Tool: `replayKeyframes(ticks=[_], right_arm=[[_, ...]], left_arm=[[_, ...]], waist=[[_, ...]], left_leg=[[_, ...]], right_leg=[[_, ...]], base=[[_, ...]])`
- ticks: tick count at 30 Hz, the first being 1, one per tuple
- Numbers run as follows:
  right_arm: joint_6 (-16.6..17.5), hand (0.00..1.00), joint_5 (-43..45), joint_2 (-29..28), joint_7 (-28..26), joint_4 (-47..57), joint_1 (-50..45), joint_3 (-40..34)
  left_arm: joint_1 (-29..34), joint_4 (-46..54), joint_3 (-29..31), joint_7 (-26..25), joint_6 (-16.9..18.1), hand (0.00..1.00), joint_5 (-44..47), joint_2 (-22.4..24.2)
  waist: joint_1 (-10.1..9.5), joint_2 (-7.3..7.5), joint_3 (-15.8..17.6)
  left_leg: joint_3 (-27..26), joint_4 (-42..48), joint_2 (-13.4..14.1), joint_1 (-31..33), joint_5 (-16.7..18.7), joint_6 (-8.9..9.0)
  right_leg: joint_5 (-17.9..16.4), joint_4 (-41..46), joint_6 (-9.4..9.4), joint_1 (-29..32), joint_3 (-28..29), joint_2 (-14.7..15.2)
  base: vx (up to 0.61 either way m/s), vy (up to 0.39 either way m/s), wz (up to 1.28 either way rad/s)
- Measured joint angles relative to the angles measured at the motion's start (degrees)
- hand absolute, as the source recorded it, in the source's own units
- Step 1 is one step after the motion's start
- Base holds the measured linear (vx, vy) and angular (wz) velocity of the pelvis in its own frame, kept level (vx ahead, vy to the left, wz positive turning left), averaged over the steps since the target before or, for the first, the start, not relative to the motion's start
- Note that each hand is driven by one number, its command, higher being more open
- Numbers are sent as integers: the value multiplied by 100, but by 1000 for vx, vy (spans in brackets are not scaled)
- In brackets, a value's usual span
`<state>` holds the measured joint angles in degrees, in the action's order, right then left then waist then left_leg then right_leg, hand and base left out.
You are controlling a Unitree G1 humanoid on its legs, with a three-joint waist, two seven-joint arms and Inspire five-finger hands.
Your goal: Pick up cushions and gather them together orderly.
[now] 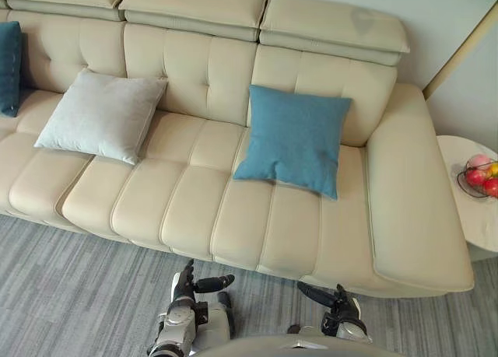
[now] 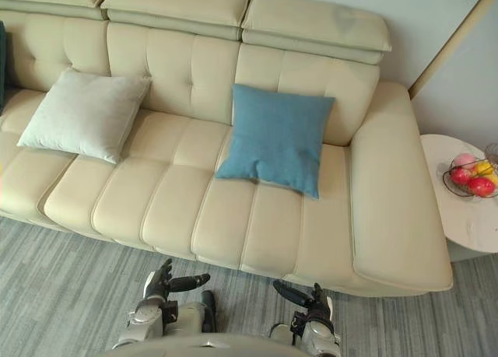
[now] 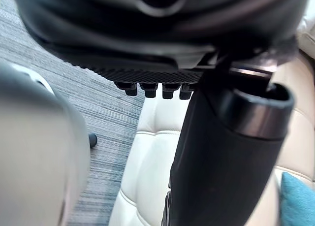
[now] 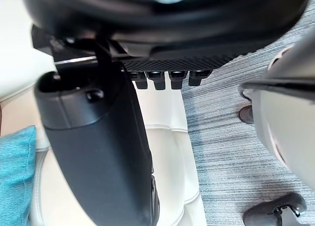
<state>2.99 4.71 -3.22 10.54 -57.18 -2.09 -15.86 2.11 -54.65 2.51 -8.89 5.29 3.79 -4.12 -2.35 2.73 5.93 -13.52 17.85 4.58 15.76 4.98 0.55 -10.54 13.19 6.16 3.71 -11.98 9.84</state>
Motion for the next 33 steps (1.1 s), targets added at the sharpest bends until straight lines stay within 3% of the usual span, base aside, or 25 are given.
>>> replayKeyframes(ticks=[4,8,16,17,33], right_arm=[[-33,100,-1,70,-8,-132,65,-106],[-42,100,0,165,-33,-243,174,-239],[-47,100,1,270,-55,-387,299,-322],[-70,100,117,386,-55,-566,308,-335],[-168,100,331,385,-232,-573,138,-343]], left_arm=[[71,-136,12,11,-51,100,-8,-127],[74,-243,24,63,-55,100,-224,-145],[108,-316,45,151,-84,100,-311,-165],[67,-639,92,179,-84,100,-341,-168],[55,-656,112,245,-115,100,-256,-111]], waist=[[13,-7,-9],[67,-1,-7],[131,25,9],[273,-114,108],[304,-181,178]], left_leg=[[-64,-118,-58,-126,-51,-32],[-56,-268,-58,-316,-109,-20],[-108,-1175,-142,-836,-604,52],[176,-2287,-446,-1806,-853,124],[159,-2288,-425,-1915,-860,131]], right_leg=[[161,-291,23,-138,99,-23],[347,-659,-97,-398,152,-100],[467,-787,-177,-496,249,-136],[458,-1125,-181,-1005,421,-32],[463,-1154,-173,-1130,412,-45]], base=[[45,27,-12],[45,-15,-9],[-20,-25,-6],[0,0,0],[-1,-1,0]])
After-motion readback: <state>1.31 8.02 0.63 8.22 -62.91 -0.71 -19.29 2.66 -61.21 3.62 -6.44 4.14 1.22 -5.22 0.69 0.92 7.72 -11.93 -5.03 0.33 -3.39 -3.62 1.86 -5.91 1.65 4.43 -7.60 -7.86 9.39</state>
